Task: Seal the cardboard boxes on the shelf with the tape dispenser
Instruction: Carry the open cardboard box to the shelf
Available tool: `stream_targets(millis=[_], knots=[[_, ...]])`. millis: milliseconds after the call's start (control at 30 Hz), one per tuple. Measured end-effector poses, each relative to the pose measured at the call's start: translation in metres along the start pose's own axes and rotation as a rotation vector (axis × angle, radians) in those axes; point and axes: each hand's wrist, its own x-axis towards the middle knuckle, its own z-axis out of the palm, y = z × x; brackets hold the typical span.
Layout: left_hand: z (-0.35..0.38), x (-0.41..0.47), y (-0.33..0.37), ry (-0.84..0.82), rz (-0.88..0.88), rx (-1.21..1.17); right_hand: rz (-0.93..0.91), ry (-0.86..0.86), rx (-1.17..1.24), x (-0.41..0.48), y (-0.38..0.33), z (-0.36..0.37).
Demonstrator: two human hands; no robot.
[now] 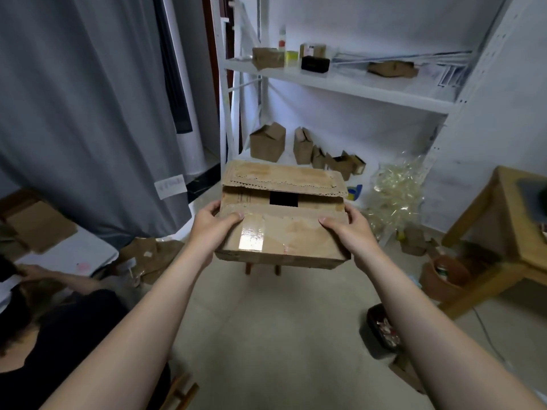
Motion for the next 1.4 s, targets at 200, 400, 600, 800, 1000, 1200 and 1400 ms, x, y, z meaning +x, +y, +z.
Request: stream_targets(millis=[200,400,600,800,1000,1200,1400], knots=[[0.004,0.093,0.004,0.031,0.025,0.019,-0.006,-0.007,0.005,0.090,-0.008,0.038],[0.025,0.199,0.014,0.018,0.035,0.091,0.025,-0.023,0.063,0.197,-0.008,0.061],[0.050,0.330,0.049,0.010,0.054,0.126,-0.016,-0.028,0.097,0.333,-0.033,0.085],[0.062,0.448,0.069,0.004,0.062,0.145,-0.057,-0.050,0.040,0.452,-0.053,0.108],[0.076,0.557,0.064,-0.046,0.036,0.106,-0.024,-0.057,0.085,0.543,-0.057,0.135],[0.120,0.710,0.033,-0.177,-0.050,0.075,0.070,0.051,0.092,0.647,-0.040,0.164],[0.154,0.853,0.009,-0.344,-0.093,0.129,0.194,0.229,0.053,0.740,-0.044,0.197]])
